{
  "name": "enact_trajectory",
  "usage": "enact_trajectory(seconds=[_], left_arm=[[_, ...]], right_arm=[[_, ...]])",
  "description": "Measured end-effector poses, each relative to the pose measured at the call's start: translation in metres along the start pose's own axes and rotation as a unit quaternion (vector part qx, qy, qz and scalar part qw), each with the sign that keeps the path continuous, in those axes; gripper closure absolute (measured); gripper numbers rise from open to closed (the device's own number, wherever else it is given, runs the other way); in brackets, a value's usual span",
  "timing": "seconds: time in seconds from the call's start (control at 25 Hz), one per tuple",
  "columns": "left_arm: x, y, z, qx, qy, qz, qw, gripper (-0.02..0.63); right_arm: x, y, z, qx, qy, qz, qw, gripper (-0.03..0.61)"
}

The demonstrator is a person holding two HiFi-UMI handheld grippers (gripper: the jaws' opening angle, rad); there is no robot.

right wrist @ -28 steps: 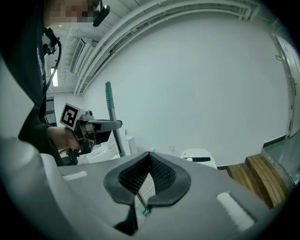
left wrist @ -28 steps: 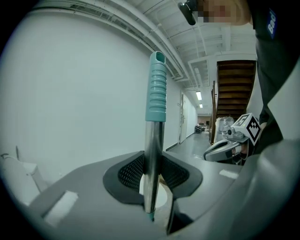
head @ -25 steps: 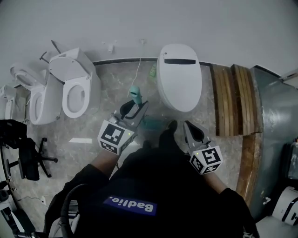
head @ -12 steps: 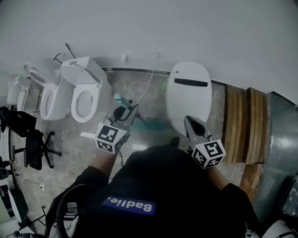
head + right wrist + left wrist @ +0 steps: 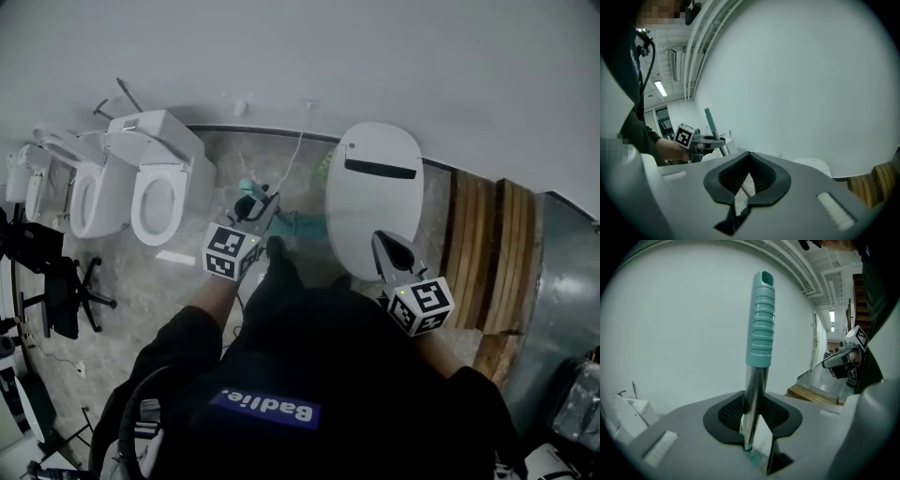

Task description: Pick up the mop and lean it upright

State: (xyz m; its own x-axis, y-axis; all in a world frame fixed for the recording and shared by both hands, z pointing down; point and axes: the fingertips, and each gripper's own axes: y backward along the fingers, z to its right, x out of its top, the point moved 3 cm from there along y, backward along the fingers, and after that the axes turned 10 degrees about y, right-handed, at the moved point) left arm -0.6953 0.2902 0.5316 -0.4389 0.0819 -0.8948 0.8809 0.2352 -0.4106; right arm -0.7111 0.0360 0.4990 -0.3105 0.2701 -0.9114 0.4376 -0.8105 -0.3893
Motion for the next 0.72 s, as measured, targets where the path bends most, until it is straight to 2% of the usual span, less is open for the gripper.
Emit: enact_trajectory(seconds=[0.28,0.52,0.72], left_arm=[[-0.008,-0.052,-0.038,-0.070,0.004,-0.031,0.9970,0.497],[-0.019,-0.092,-0.067,-0.133,0.006,-0.060,0.9893,0.497],[-0.019,-0.121,-0.088,-0.155,0.010,-0.078,0.9847,0.497]], right_arm=[[0.017,-0.025,0.013,-0.083,-0.027,-0.004,0.996,0.574],[0.027,-0.058,-0.005,-0.124,-0.029,-0.026,0.991,0.574],[0.026,-0.066,-0.011,-0.166,-0.046,-0.041,0.984,0.574]])
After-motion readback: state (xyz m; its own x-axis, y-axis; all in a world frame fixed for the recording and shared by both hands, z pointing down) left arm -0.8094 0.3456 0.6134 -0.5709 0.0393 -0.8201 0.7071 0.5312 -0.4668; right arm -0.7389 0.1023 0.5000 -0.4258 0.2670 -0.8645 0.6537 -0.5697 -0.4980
